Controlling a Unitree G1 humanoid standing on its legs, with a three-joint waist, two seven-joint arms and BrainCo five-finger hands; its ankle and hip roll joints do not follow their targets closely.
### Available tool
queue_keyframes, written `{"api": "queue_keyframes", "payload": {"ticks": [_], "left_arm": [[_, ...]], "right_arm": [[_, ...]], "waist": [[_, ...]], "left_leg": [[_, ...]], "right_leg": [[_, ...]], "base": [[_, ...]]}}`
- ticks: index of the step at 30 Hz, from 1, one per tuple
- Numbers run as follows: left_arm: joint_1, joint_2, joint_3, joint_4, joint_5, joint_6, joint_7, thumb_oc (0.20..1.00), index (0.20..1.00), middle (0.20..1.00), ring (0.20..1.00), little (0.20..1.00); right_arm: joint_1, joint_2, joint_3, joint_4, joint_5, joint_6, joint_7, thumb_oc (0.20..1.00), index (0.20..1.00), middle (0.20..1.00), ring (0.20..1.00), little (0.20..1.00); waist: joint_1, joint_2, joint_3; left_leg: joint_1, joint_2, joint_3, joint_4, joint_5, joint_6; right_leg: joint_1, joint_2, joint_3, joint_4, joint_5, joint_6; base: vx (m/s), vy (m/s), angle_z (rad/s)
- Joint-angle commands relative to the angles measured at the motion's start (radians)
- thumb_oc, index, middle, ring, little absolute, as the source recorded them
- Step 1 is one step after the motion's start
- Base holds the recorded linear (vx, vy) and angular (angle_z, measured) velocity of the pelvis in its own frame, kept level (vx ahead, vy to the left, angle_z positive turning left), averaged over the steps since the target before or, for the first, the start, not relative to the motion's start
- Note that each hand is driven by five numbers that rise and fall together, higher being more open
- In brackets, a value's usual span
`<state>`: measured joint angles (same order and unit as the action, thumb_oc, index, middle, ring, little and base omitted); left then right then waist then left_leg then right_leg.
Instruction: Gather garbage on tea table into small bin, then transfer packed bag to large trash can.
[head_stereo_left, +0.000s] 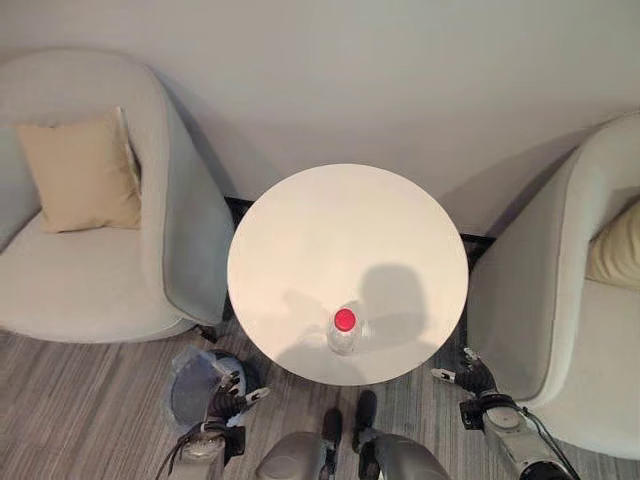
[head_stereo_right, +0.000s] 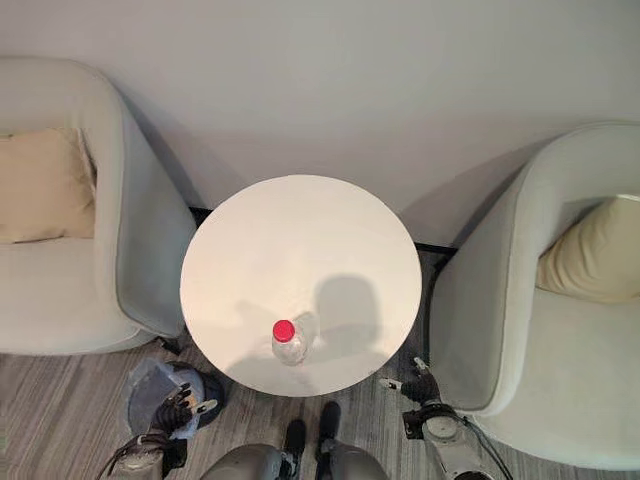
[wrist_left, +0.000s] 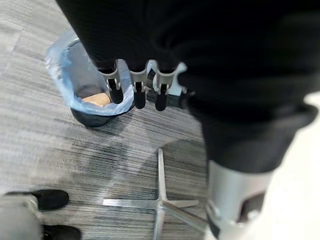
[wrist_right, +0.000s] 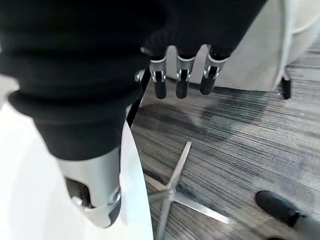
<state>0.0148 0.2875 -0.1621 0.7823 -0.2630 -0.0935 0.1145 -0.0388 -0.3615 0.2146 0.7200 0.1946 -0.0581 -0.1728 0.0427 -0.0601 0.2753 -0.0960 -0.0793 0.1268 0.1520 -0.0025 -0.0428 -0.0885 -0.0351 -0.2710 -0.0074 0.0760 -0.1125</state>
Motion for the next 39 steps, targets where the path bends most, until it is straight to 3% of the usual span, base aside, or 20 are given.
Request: {"api": "queue_keyframes", "payload": {"ticks": [1,3,5,9,17,25,30,39], "left_arm": [[-0.033,0.005,-0.012,-0.009,0.014,-0.012,-0.006,1.000,1.000,1.000,1.000,1.000],[-0.035,-0.001,-0.022,-0.020,0.014,-0.010,-0.006,1.000,1.000,1.000,1.000,1.000],[-0.036,-0.003,-0.025,-0.017,0.017,-0.009,-0.005,1.000,1.000,1.000,1.000,1.000],[-0.043,0.002,-0.032,-0.012,0.028,-0.008,-0.005,1.000,1.000,1.000,1.000,1.000],[-0.026,0.020,-0.003,-0.006,0.046,-0.002,-0.003,1.000,1.000,1.000,1.000,1.000],[-0.002,0.016,0.026,-0.020,0.071,-0.003,-0.001,1.000,1.000,1.000,1.000,1.000],[0.013,0.008,0.042,-0.008,0.081,-0.010,0.000,1.000,1.000,1.000,1.000,1.000],[0.033,-0.011,0.028,0.024,0.073,-0.021,-0.004,1.000,1.000,1.000,1.000,1.000]], "right_arm": [[-0.010,-0.039,-0.032,-0.056,-0.029,-0.035,-0.005,1.000,1.000,1.000,1.000,1.000],[0.001,-0.038,-0.045,-0.057,-0.027,-0.035,-0.004,1.000,1.000,1.000,1.000,1.000],[0.002,-0.038,-0.049,-0.058,-0.027,-0.036,-0.005,1.000,1.000,1.000,1.000,1.000],[-0.001,-0.041,-0.050,-0.059,-0.047,-0.030,-0.003,1.000,1.000,1.000,1.000,1.000],[-0.002,-0.060,-0.028,-0.141,-0.162,-0.016,-0.012,1.000,1.000,1.000,1.000,1.000],[0.047,-0.137,-0.018,-0.402,-0.340,-0.014,0.011,1.000,1.000,1.000,1.000,1.000],[0.073,-0.187,0.006,-0.589,-0.371,-0.049,0.068,1.000,1.000,1.000,1.000,1.000],[-0.011,-0.173,0.131,-0.586,-0.362,-0.073,0.109,1.000,1.000,1.000,1.000,1.000]], "waist": [[-0.034,0.018,-0.011],[-0.055,0.034,-0.032],[-0.058,0.038,-0.035],[-0.064,0.045,-0.046],[-0.054,0.039,-0.073],[-0.057,0.037,-0.082],[-0.056,0.039,-0.086],[-0.036,0.049,-0.103]], "left_leg": [[-0.028,0.147,-0.002,0.039,-0.063,-0.015],[0.010,0.187,-0.005,-0.024,-0.037,-0.027],[0.021,0.186,-0.009,-0.051,-0.030,-0.032],[0.055,0.153,-0.031,-0.098,-0.047,-0.027],[0.117,0.115,0.000,-0.178,-0.056,0.004],[0.143,0.109,0.019,-0.202,-0.052,0.014],[0.156,0.112,0.028,-0.189,-0.060,0.014],[0.174,0.111,0.020,-0.187,-0.061,0.011]], "right_leg": [[0.058,-0.022,0.069,0.055,-0.177,0.155],[0.052,-0.033,0.037,0.061,-0.181,0.160],[0.054,-0.035,0.031,0.065,-0.180,0.162],[0.049,-0.053,0.034,0.079,-0.161,0.177],[0.035,-0.068,0.072,0.088,-0.131,0.210],[0.040,-0.071,0.088,0.082,-0.125,0.222],[0.059,-0.074,0.092,0.079,-0.129,0.223],[0.098,-0.074,0.079,0.063,-0.139,0.221]], "base": [[-0.03,0.121,0.37],[0.00,0.171,0.05],[0.00,0.168,0.44],[-0.02,0.154,0.03],[-0.04,0.095,-0.09],[-0.04,0.019,-0.10],[-0.01,0.001,-0.09],[0.03,0.000,-0.01]]}}
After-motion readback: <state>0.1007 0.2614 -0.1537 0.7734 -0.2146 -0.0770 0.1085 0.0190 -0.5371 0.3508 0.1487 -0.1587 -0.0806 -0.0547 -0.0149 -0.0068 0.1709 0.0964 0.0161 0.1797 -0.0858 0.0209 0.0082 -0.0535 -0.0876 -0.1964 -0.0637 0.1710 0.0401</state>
